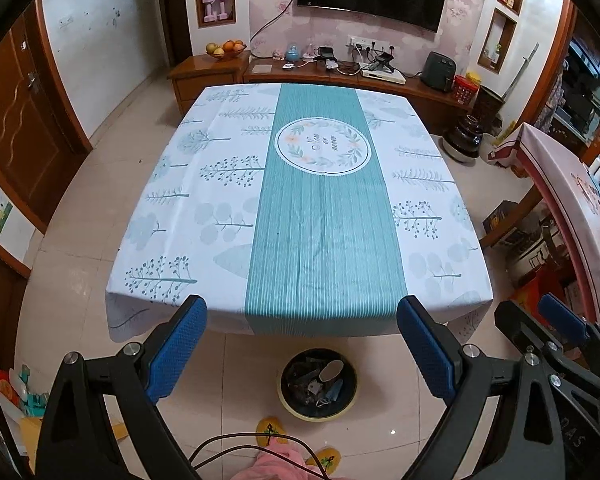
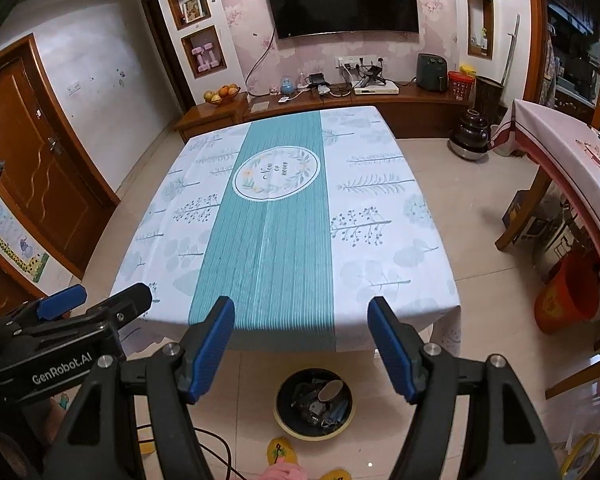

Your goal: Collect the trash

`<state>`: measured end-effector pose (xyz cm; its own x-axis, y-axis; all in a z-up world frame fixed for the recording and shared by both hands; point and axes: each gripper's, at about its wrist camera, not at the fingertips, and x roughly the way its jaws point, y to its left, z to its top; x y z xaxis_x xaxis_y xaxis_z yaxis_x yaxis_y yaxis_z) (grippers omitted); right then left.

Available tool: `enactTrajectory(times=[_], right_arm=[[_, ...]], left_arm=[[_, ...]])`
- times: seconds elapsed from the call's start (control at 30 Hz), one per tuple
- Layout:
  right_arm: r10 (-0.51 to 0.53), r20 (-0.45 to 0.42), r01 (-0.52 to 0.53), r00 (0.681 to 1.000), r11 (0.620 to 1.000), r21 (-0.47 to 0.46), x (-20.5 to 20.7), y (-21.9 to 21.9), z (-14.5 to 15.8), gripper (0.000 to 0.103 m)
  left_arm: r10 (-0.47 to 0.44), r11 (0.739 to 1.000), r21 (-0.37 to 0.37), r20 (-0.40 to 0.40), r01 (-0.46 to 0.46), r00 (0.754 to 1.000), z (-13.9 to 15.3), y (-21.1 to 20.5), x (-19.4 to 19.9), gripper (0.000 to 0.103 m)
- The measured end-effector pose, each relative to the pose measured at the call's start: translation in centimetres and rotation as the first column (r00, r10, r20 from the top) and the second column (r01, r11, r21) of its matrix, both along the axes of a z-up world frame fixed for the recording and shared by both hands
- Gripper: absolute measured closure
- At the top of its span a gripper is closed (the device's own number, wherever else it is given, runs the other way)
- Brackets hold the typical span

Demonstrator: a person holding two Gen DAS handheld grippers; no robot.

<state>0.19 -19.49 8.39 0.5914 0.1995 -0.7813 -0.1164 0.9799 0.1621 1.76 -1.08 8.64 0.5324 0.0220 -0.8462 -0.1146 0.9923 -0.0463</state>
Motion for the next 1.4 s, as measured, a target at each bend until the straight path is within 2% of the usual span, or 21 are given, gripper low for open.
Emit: enactTrajectory(times=[0.23, 1.4], right_arm=[[-0.015, -0.003, 0.015, 1.0, 1.0, -0.01, 0.6, 0.1, -0.1, 0.034], [-0.035, 0.001, 0.035, 0.999, 0.999, -0.02, 0.9, 0.6, -0.3, 0.034]], left_arm=[[-0.025, 1.0, 0.006, 0.006, 0.025, 1.0, 0.1, -0.4, 0.8, 0.008], [-0.028, 0.999, 0.023, 0.002, 0.028, 1.0, 0.1, -0.2, 1.5, 0.009]])
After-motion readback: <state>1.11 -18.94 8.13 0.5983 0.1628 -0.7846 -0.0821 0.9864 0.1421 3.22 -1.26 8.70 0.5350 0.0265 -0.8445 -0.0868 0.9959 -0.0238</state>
